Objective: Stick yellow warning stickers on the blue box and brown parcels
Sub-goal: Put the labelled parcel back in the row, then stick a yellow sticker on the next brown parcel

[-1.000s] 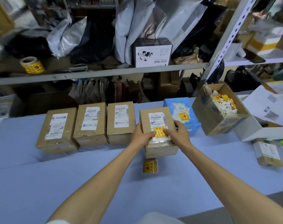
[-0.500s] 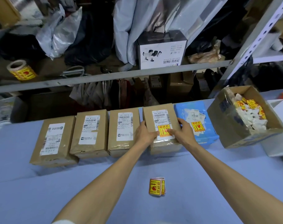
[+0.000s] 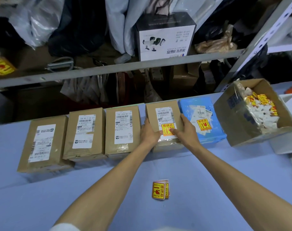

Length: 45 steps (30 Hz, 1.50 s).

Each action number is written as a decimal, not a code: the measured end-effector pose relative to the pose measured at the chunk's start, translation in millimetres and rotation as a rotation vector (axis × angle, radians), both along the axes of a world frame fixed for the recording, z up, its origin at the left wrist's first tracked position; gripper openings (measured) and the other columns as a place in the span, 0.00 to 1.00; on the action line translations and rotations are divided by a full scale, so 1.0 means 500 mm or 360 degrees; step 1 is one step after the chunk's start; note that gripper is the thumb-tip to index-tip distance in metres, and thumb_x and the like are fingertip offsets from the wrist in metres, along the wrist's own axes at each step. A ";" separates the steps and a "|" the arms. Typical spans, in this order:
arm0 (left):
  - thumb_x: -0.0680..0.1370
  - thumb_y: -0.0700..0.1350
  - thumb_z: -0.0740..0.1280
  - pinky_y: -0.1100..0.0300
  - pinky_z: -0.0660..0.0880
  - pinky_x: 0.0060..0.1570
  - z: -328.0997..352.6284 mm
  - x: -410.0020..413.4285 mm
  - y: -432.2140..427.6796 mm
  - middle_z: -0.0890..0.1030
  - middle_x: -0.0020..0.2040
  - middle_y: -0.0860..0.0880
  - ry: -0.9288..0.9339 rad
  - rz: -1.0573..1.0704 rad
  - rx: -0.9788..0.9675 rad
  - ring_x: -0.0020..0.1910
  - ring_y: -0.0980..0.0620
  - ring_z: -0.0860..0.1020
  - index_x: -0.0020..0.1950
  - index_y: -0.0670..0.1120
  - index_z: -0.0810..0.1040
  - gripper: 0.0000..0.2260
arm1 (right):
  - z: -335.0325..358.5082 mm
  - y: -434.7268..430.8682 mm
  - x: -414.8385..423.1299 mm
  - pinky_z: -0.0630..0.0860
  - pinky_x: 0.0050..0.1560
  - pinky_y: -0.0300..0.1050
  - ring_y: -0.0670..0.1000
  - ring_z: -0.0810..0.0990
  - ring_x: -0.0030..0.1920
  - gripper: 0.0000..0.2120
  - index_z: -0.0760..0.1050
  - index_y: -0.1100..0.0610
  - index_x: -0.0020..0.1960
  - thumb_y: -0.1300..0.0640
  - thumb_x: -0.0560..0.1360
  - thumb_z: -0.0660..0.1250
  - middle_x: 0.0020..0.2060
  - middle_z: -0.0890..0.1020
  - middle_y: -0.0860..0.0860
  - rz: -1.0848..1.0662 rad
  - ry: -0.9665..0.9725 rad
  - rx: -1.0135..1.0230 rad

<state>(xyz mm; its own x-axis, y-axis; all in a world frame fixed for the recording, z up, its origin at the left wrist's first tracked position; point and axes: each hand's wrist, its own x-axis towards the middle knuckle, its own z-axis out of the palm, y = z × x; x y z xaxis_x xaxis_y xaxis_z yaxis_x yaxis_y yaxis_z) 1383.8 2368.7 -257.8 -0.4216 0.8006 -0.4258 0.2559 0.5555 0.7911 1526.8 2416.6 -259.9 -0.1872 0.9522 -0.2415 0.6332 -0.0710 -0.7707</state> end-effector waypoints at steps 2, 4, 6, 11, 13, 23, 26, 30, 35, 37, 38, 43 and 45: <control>0.73 0.41 0.73 0.49 0.70 0.65 0.006 0.002 0.000 0.73 0.67 0.45 0.0059 -0.0079 -0.0035 0.66 0.45 0.72 0.74 0.46 0.60 0.34 | 0.008 0.000 -0.002 0.67 0.63 0.45 0.55 0.70 0.68 0.37 0.59 0.61 0.75 0.57 0.72 0.74 0.68 0.71 0.55 0.0026 -0.0055 0.0047; 0.73 0.44 0.73 0.51 0.69 0.66 0.016 -0.001 -0.005 0.71 0.67 0.45 0.0223 -0.0192 -0.0061 0.66 0.45 0.70 0.74 0.44 0.60 0.33 | 0.019 0.002 -0.008 0.67 0.59 0.43 0.57 0.71 0.65 0.34 0.64 0.62 0.70 0.58 0.70 0.75 0.64 0.73 0.57 0.0088 -0.0175 0.0147; 0.73 0.44 0.73 0.53 0.69 0.64 0.032 -0.013 -0.014 0.70 0.66 0.45 0.0429 -0.0294 -0.0019 0.65 0.45 0.71 0.71 0.43 0.65 0.30 | 0.032 0.002 -0.020 0.66 0.56 0.44 0.58 0.71 0.63 0.29 0.68 0.62 0.65 0.59 0.69 0.75 0.62 0.73 0.58 0.0215 -0.0361 0.0242; 0.76 0.36 0.65 0.53 0.71 0.58 0.070 -0.088 -0.063 0.71 0.60 0.45 0.0802 -0.0486 0.0094 0.60 0.44 0.72 0.64 0.44 0.74 0.17 | 0.065 -0.031 -0.071 0.71 0.57 0.50 0.58 0.67 0.65 0.23 0.69 0.62 0.65 0.69 0.71 0.66 0.65 0.70 0.58 0.0622 -0.0835 0.0543; 0.76 0.35 0.62 0.52 0.71 0.57 0.075 -0.133 -0.093 0.71 0.60 0.44 0.0972 -0.0428 0.0028 0.61 0.43 0.71 0.63 0.43 0.73 0.16 | 0.077 -0.050 -0.107 0.72 0.55 0.50 0.59 0.68 0.64 0.22 0.70 0.62 0.63 0.68 0.70 0.66 0.63 0.71 0.58 0.0859 -0.0991 0.0685; 0.77 0.45 0.68 0.52 0.65 0.67 0.082 -0.234 -0.162 0.62 0.70 0.39 0.0704 -0.0286 -0.0200 0.69 0.40 0.66 0.73 0.39 0.57 0.30 | 0.066 -0.097 -0.261 0.70 0.58 0.49 0.61 0.72 0.62 0.26 0.64 0.64 0.66 0.57 0.74 0.69 0.62 0.71 0.60 0.0828 -0.0559 0.0308; 0.74 0.48 0.71 0.51 0.60 0.72 0.066 -0.246 -0.153 0.58 0.74 0.40 0.0523 -0.0271 -0.0171 0.74 0.42 0.60 0.77 0.40 0.47 0.42 | 0.051 -0.097 -0.278 0.68 0.56 0.46 0.60 0.72 0.62 0.32 0.62 0.64 0.66 0.54 0.71 0.74 0.63 0.71 0.60 0.0664 -0.0366 0.0060; 0.70 0.48 0.76 0.49 0.61 0.72 0.041 -0.259 -0.137 0.57 0.77 0.43 0.0347 -0.0157 -0.0150 0.75 0.45 0.59 0.78 0.42 0.43 0.50 | 0.025 -0.087 -0.278 0.70 0.53 0.44 0.58 0.74 0.62 0.36 0.62 0.62 0.65 0.55 0.66 0.78 0.62 0.74 0.57 0.0496 -0.0194 -0.0136; 0.65 0.47 0.79 0.50 0.58 0.74 0.038 -0.272 -0.116 0.55 0.78 0.43 0.0270 -0.0104 -0.0208 0.76 0.45 0.56 0.78 0.44 0.38 0.58 | 0.019 -0.077 -0.276 0.71 0.54 0.43 0.52 0.75 0.60 0.46 0.56 0.58 0.72 0.58 0.63 0.80 0.59 0.77 0.49 0.0423 0.0032 -0.0306; 0.65 0.46 0.79 0.51 0.57 0.74 0.043 -0.271 -0.111 0.54 0.78 0.43 0.0264 -0.0101 -0.0255 0.77 0.46 0.55 0.78 0.44 0.38 0.58 | 0.021 -0.074 -0.277 0.73 0.55 0.45 0.51 0.75 0.59 0.43 0.59 0.56 0.69 0.59 0.63 0.80 0.55 0.77 0.46 0.0427 0.0068 -0.0308; 0.66 0.45 0.79 0.50 0.59 0.73 0.044 -0.271 -0.109 0.56 0.78 0.44 0.0262 -0.0093 -0.0255 0.76 0.45 0.56 0.78 0.44 0.40 0.56 | 0.021 -0.072 -0.276 0.74 0.58 0.48 0.52 0.75 0.60 0.41 0.60 0.56 0.68 0.61 0.62 0.79 0.56 0.77 0.46 0.0410 0.0084 -0.0310; 0.67 0.40 0.78 0.50 0.63 0.71 0.063 -0.255 -0.128 0.60 0.76 0.42 0.0251 -0.0085 -0.0290 0.74 0.43 0.62 0.78 0.43 0.40 0.53 | 0.035 -0.079 -0.256 0.75 0.61 0.55 0.54 0.75 0.62 0.44 0.61 0.56 0.69 0.63 0.60 0.80 0.61 0.77 0.51 0.0409 0.0105 -0.0238; 0.67 0.40 0.78 0.50 0.66 0.69 0.073 -0.249 -0.144 0.64 0.74 0.41 0.0221 -0.0056 -0.0295 0.72 0.42 0.65 0.78 0.44 0.42 0.53 | 0.047 -0.091 -0.247 0.75 0.60 0.56 0.54 0.76 0.61 0.41 0.64 0.55 0.67 0.64 0.59 0.81 0.60 0.78 0.51 0.0408 0.0127 -0.0187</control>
